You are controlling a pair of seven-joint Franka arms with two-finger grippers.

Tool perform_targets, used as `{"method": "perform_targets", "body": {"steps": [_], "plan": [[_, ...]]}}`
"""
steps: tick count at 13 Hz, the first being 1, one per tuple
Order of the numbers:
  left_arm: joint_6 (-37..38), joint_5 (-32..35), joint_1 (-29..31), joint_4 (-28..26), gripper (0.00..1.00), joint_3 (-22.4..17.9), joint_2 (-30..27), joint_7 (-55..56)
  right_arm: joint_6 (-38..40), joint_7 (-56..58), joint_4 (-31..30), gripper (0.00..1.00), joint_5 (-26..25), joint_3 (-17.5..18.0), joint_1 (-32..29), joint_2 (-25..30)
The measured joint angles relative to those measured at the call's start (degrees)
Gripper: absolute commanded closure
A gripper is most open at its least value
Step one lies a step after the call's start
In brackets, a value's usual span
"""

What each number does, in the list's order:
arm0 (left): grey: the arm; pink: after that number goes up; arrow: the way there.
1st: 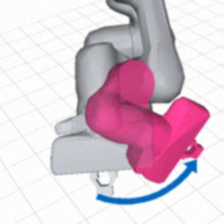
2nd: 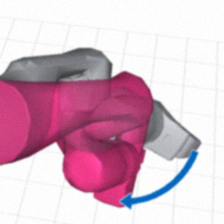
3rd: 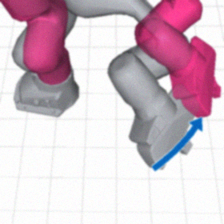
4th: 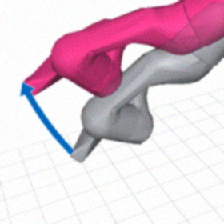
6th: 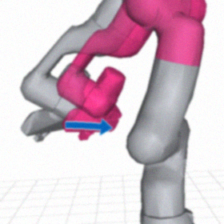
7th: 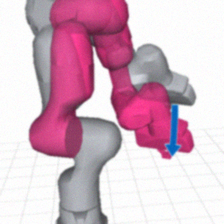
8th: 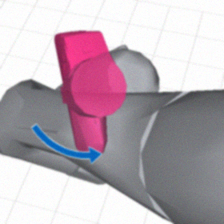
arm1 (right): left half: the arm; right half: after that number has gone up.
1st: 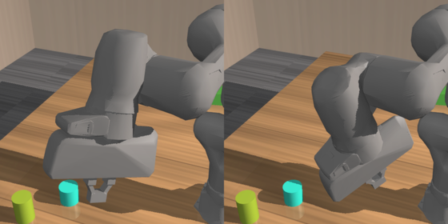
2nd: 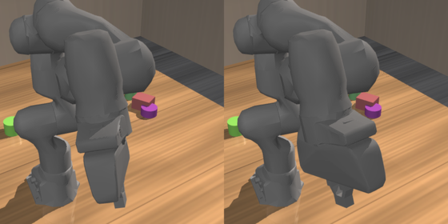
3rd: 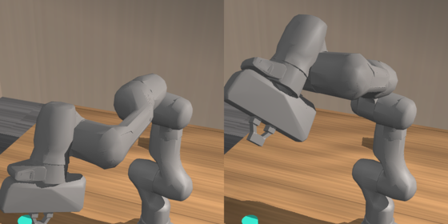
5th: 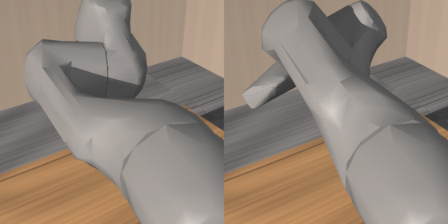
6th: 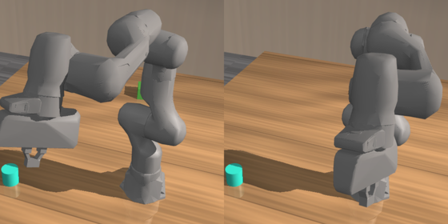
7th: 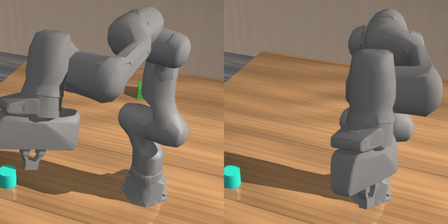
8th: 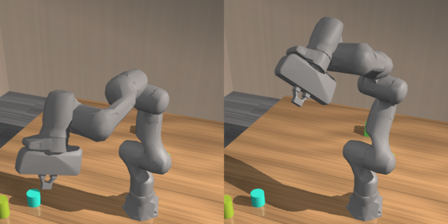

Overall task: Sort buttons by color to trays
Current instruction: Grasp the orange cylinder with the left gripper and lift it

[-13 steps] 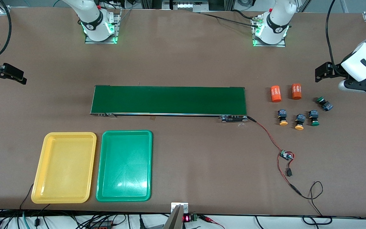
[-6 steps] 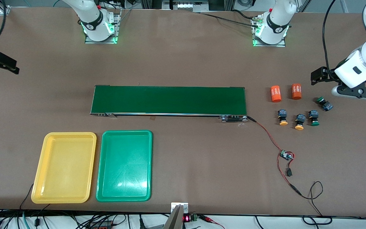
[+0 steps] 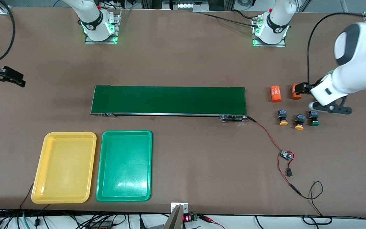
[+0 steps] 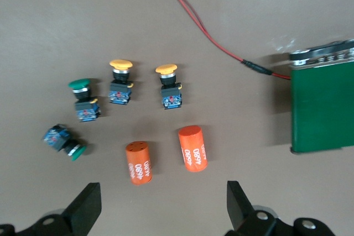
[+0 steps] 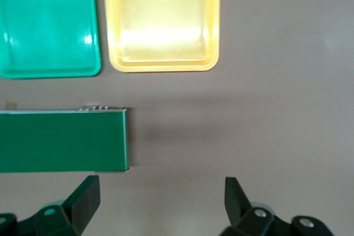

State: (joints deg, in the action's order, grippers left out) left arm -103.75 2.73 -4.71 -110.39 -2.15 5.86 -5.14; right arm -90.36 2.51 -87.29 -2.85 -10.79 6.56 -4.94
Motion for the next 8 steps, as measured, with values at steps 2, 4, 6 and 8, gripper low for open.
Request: {"method": "perform_targets", "body": {"steps": [2, 4, 6, 8], "plan": [[-8.3, 0.0, 0.1, -7.6, 0.00, 0.0, -0.3, 1.7, 0.0, 0.3, 0.0, 0.00, 0.0, 0.0, -1.1, 0.2], [-17.6, 0.0, 0.1, -15.6, 0.00, 0.2, -0.7, 4.2, 1.6, 0.4, 0.0, 0.00, 0.0, 0.1, -1.0, 0.5], [-25.2, 0.0, 0.1, -22.8, 0.00, 0.7, -1.2, 5.9, 3.0, 0.3, 0.0, 0.00, 0.0, 0.5, -0.5, 0.9], [-33.8, 0.0, 0.1, -29.4, 0.00, 0.8, -1.4, 6.4, 3.3, 0.3, 0.0, 0.00, 0.0, 0.5, -0.5, 1.3]]}}
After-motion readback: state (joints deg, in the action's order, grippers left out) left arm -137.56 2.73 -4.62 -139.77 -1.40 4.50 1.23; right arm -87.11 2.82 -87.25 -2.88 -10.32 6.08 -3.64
